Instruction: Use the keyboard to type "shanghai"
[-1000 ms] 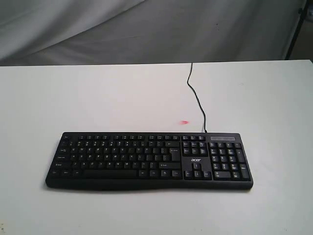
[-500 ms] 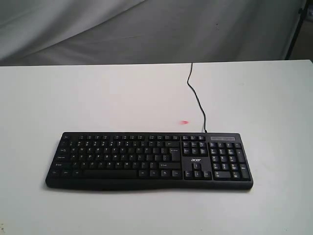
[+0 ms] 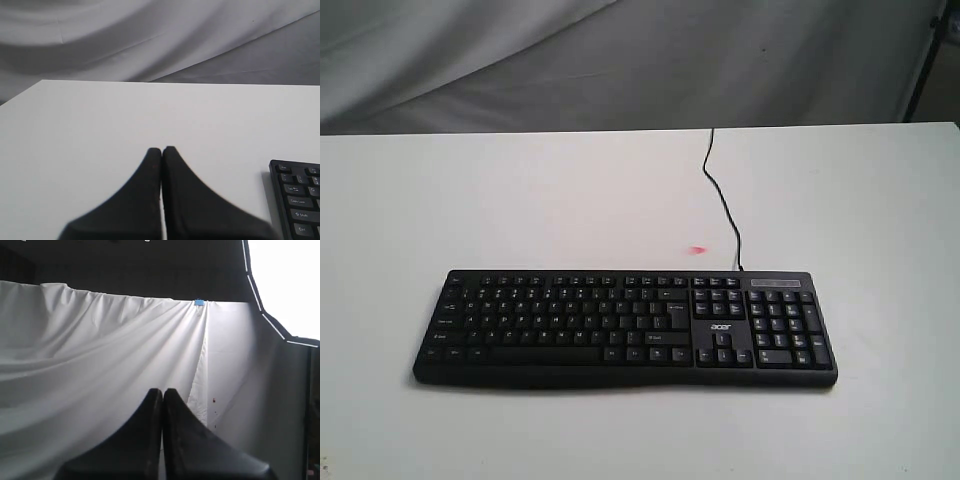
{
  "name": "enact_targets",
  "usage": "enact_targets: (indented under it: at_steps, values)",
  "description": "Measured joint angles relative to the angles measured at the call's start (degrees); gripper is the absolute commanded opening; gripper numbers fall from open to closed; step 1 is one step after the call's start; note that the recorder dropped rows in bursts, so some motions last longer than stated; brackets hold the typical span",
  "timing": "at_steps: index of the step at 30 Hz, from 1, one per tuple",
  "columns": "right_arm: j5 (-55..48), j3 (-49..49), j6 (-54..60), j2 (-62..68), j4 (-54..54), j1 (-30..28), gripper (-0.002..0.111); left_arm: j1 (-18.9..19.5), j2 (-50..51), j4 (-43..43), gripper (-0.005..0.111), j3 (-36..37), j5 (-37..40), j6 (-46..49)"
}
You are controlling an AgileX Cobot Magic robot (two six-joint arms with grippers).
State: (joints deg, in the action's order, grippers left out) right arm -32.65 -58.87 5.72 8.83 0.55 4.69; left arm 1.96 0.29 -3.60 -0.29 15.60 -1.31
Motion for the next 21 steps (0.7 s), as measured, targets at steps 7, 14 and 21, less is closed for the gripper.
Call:
enact_targets:
  at_steps: [7, 14, 21]
  values:
    - [8.02, 16.04, -2.12, -8.17, 0.24, 0.00, 0.000, 0.00, 0.00, 0.00, 0.001, 0.00, 0.00, 0.00]
    - [9.05, 29.21, -2.39, -8.71, 0.24, 0.00, 0.000, 0.00, 0.00, 0.00, 0.001, 0.00, 0.00, 0.00]
    - [13.75, 35.88, -5.09, -8.71, 0.59, 0.00, 0.000, 0.00, 0.00, 0.00, 0.001, 0.00, 0.00, 0.00]
